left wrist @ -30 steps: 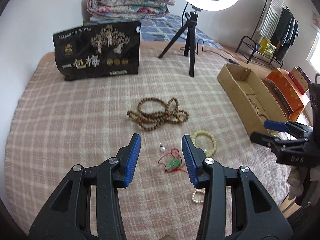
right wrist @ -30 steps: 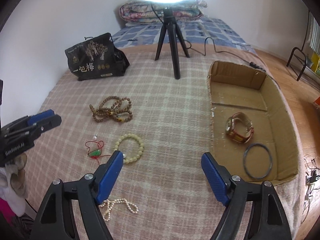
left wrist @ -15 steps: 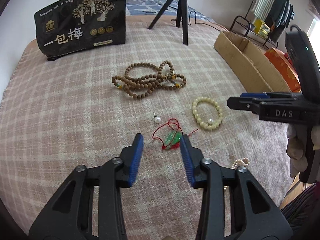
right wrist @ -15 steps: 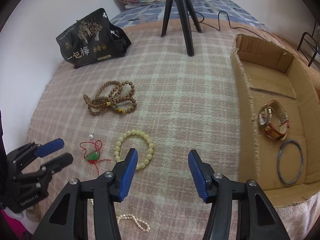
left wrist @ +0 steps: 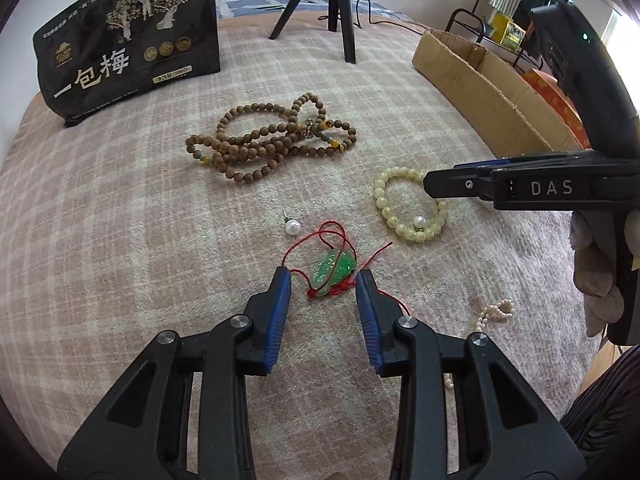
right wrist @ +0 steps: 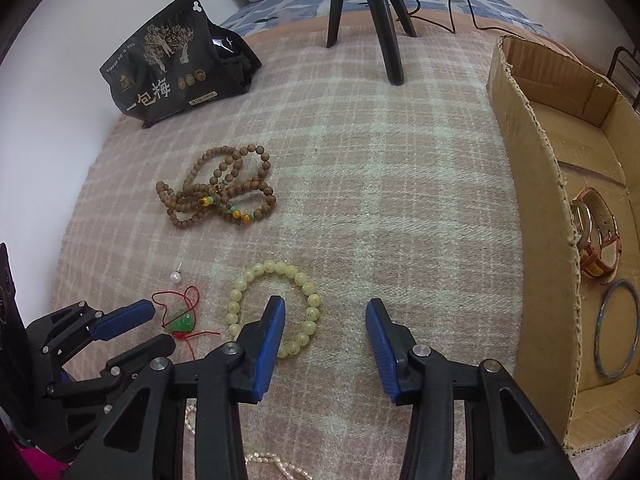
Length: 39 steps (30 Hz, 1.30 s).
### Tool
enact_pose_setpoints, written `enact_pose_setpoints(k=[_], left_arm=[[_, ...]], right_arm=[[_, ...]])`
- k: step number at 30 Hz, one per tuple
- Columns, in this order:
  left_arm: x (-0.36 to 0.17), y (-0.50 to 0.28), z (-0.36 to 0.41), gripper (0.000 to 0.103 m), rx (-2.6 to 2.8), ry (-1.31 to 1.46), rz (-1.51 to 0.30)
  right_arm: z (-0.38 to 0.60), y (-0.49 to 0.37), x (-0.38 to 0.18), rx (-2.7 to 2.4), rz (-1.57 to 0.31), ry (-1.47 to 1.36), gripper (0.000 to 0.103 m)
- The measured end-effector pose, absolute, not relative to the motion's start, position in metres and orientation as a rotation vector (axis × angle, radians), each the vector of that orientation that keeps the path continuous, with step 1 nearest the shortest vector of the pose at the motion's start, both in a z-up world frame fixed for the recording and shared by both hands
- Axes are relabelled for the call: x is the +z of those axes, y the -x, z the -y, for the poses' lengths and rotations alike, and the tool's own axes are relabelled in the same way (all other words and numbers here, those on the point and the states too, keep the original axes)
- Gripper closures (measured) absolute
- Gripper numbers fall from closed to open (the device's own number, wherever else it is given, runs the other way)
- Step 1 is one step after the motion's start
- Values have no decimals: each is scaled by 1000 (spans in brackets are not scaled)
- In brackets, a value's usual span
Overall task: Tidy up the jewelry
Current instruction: 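Grasp the green jade pendant with the left tool while the right tool grasps the yellow bead bracelet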
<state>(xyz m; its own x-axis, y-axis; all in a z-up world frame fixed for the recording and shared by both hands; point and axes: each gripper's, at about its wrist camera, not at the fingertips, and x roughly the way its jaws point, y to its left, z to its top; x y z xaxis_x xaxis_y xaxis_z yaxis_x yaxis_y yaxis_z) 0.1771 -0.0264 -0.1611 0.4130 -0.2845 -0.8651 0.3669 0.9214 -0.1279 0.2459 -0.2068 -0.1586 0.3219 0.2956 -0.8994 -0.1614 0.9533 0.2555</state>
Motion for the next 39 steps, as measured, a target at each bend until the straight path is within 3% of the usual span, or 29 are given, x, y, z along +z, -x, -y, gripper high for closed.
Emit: enact_pose_setpoints(k=[9,15,24,25,26,34,39], left_arm=[[-170,-184,34,69,-403,-117,-1069],[-171,-184,36,77,-396,-133,-1054],[-171,-183,38,79,-388,-144,-1043],[-170,-182,37,83,-387,-142,-1044],[-169,-181,36,92,-386,-139,-1047],[-164,-177,32,93,-369,-132,-1045],[-158,-176,28,99,-356,-107,-1033]], right_arm=[[203,-251,-164,294,-1213,-117,66],[190,-250,-168,284,-1205,-16,67],[181,-246,-167,271,-1175,65,94],[182,-246,-166,272,-1172,62,97],[182,-247,-165,272,-1170,57,97],[188,-245,-148,284,-1126,1,98],[188,-240,-135,288,-1089,-9,98]])
